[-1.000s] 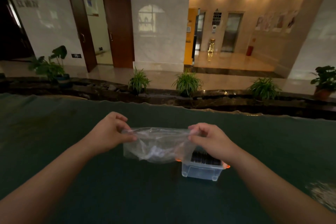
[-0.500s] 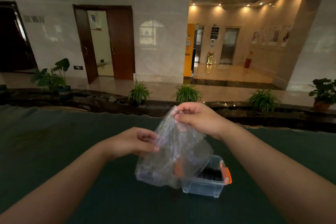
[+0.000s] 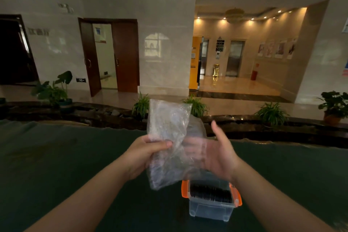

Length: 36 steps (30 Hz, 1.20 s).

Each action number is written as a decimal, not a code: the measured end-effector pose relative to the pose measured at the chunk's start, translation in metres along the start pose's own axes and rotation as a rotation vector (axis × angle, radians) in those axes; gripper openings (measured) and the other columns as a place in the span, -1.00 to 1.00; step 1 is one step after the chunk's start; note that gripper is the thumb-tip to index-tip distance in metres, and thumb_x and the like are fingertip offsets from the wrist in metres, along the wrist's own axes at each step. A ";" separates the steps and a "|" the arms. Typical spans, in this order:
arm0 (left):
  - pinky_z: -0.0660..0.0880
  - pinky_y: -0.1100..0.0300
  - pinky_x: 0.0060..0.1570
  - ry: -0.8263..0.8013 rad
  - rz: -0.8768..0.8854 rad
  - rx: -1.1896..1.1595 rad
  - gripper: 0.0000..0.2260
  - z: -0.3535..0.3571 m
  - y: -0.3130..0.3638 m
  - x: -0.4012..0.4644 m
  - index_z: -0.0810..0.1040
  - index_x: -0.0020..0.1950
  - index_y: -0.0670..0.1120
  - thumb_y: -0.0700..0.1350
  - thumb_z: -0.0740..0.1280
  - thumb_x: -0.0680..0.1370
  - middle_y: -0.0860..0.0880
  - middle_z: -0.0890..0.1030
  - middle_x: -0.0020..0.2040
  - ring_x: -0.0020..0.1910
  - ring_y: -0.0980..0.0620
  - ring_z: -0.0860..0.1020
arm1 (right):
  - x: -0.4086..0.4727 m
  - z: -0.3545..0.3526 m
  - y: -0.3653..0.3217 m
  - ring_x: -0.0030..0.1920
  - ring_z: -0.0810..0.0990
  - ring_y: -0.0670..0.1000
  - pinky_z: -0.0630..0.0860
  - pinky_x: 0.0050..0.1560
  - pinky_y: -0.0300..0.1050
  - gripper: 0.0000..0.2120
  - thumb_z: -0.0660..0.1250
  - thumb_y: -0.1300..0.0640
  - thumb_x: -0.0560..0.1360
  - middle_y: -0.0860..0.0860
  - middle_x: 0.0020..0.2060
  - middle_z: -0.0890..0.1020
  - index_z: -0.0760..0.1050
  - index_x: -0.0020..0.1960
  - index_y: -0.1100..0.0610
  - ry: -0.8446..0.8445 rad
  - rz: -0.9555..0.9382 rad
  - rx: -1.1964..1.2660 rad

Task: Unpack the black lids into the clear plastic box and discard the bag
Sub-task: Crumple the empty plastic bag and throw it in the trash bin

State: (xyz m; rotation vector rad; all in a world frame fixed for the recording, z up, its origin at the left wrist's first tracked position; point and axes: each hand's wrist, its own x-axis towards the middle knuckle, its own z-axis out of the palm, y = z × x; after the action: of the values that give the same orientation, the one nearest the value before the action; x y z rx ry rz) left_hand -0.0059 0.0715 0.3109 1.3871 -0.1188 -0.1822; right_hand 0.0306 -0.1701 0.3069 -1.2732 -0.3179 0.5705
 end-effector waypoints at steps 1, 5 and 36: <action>0.67 0.03 -0.07 0.044 0.017 0.027 -0.70 0.001 0.000 0.001 0.67 0.16 -0.17 -0.20 0.55 0.44 -0.19 0.72 0.11 0.10 -0.17 0.70 | -0.001 0.004 0.004 0.27 0.58 0.31 0.40 0.37 0.31 -0.06 0.21 -0.54 0.34 0.31 0.23 0.62 0.54 0.35 0.22 0.023 -0.015 -0.067; 0.65 -0.02 -0.01 0.123 0.083 0.157 -0.64 0.006 -0.002 0.007 0.69 0.11 -0.12 -0.15 0.63 0.35 -0.14 0.74 0.04 0.03 -0.12 0.72 | -0.004 0.027 0.006 0.12 0.70 0.17 0.54 0.27 0.26 -0.42 0.46 -0.31 0.38 0.14 0.08 0.73 0.64 0.22 0.08 0.138 -0.125 -0.366; 0.65 -0.04 -0.08 -0.105 0.068 0.056 -0.80 -0.022 0.020 -0.003 0.59 0.04 -0.19 -0.06 0.35 0.58 -0.20 0.68 0.08 0.04 -0.19 0.67 | -0.003 0.010 -0.005 -0.02 0.70 0.22 0.69 -0.06 0.06 -0.77 0.22 0.33 0.64 0.32 0.05 0.69 0.66 0.08 0.29 0.115 -0.188 -0.094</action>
State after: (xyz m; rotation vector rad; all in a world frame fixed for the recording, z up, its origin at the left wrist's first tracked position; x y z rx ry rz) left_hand -0.0029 0.0971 0.3265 1.4269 -0.2596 -0.1964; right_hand 0.0242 -0.1646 0.3150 -1.3441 -0.3667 0.3241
